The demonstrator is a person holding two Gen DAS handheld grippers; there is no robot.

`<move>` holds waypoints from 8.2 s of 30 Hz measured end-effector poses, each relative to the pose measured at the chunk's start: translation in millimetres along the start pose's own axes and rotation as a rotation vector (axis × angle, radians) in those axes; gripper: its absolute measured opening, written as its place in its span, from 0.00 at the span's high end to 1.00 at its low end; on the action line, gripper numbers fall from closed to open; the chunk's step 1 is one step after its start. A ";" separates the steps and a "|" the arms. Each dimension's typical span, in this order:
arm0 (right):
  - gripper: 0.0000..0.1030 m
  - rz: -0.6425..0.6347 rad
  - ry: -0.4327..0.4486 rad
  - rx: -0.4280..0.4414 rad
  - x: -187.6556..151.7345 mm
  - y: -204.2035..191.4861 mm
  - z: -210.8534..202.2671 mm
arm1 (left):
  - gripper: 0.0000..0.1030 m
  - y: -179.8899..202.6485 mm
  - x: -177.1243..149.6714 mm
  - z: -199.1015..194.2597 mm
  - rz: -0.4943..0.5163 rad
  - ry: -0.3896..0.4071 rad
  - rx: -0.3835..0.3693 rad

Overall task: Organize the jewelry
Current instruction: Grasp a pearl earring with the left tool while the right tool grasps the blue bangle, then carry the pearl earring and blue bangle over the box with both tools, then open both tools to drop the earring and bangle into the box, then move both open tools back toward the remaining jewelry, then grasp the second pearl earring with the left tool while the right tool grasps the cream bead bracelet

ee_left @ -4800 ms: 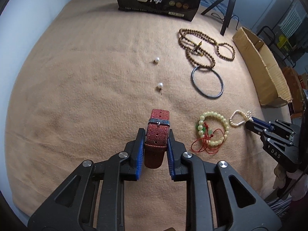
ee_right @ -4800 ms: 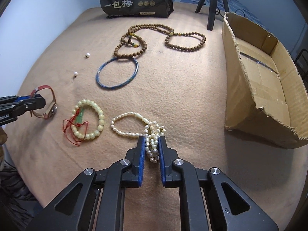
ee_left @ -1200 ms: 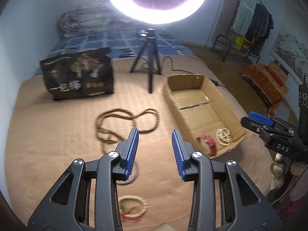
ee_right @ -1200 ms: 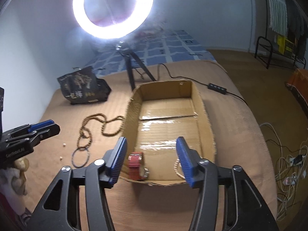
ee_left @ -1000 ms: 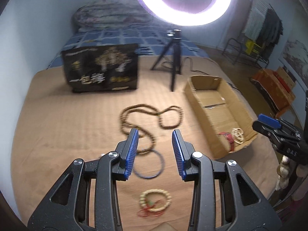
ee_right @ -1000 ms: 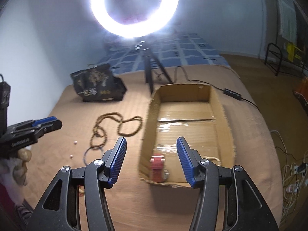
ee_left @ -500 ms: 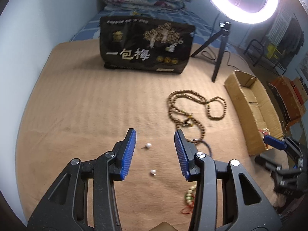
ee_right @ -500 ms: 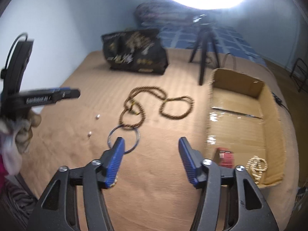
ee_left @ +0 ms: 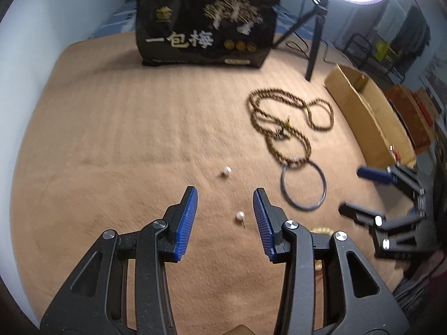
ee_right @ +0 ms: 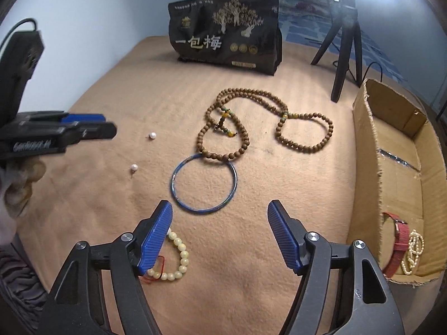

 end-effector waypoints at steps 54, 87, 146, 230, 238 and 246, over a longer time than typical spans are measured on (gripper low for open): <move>0.31 -0.098 -0.042 0.012 13.8 -25.5 48.5 | 0.92 7.8 -26.0 45.9 0.125 -0.073 0.037; 0.31 -0.021 0.200 -0.113 22.0 57.6 -81.1 | 0.92 89.8 21.7 -35.0 0.104 0.125 -0.084; 0.25 0.383 0.247 -0.229 2.7 230.7 -100.4 | 0.55 285.5 44.0 19.9 0.202 0.122 -0.262; 0.77 -0.143 -0.151 0.106 -31.4 -49.5 22.0 | 0.77 -3.5 16.7 66.7 0.042 -0.032 0.100; 0.92 -0.164 -0.144 0.083 -31.8 -56.1 23.2 | 0.87 -3.4 17.1 69.2 0.055 -0.022 0.115; 0.94 -0.154 -0.115 0.094 -27.7 -54.9 11.7 | 0.94 -8.6 19.4 63.7 0.019 -0.013 0.118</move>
Point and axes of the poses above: each gripper's, at about its wrist camera, not at the fingertips, and z roughly the way its jaws point, y to its right, x to its top, the point moved 7 cm from there along z, roughly the way its jaws point, and after that the axes turned 6 degrees about -z, right-handed, at the moved point
